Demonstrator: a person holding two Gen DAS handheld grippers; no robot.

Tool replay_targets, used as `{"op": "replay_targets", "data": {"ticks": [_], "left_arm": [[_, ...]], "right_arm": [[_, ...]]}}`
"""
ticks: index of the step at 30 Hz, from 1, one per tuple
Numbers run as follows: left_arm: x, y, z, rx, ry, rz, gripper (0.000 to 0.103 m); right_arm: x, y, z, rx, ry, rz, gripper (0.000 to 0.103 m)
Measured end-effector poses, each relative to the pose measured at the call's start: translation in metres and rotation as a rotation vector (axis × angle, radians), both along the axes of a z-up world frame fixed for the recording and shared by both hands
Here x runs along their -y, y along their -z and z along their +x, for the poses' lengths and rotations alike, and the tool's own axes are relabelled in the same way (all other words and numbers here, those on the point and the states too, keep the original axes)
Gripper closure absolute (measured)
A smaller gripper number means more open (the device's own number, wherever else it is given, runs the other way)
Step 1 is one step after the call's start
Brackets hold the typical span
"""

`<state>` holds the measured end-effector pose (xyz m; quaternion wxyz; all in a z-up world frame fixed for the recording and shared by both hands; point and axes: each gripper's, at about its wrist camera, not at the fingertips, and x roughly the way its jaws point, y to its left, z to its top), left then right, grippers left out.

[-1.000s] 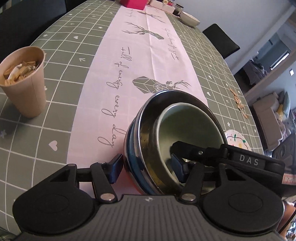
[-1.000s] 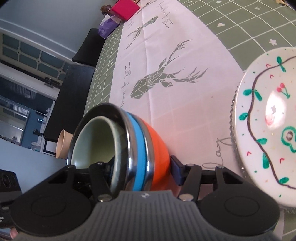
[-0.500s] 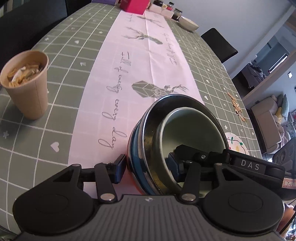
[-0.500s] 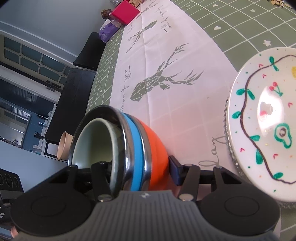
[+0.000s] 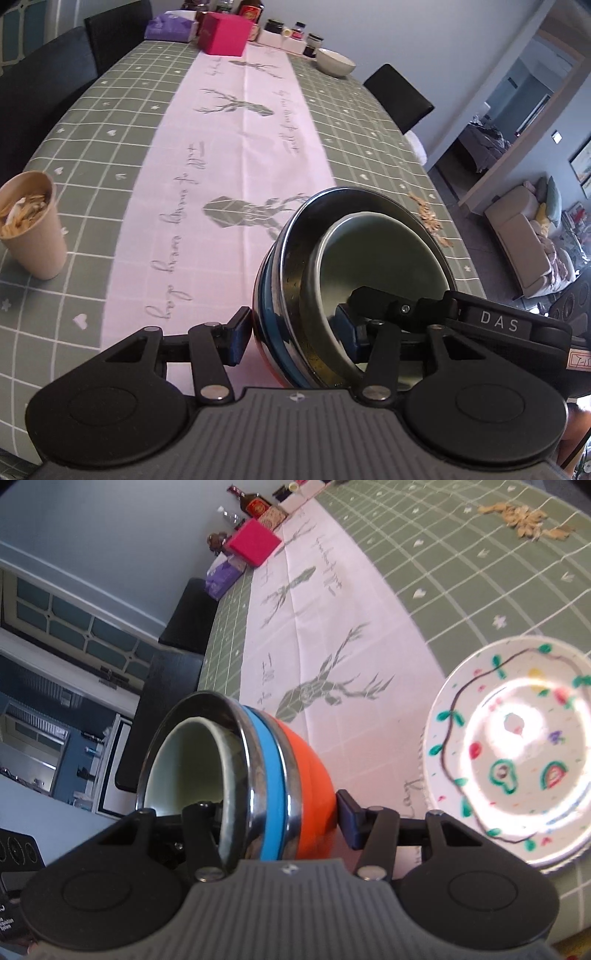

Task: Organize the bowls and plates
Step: 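Lift the stacked bowls with both grippers and carry them over the painted plate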

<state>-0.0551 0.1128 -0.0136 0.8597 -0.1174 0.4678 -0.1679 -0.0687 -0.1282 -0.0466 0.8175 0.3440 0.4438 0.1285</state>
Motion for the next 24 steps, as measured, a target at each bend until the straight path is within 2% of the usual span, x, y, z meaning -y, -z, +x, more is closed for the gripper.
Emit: {"op": "replay_targets", "data": {"ticks": [9,16,24], "left_arm": [[0.065,0.003,0.002,-0.036,0.072,-0.023,0.047],[0.116,0.017,0.009,-0.064,0.121,0.003,0.047],[0.136,0.038,0.018,-0.127,0.139,0.037,0.046]], "right_arm": [[0.062,-0.015,-0.023,-0.025,0.104,-0.037,0.051],[0.109,-0.005,-0.027,-0.056,0.171,-0.044,0.051],[0.131,0.018,-0.02,-0.125,0.177,-0.03,0.051]]}}
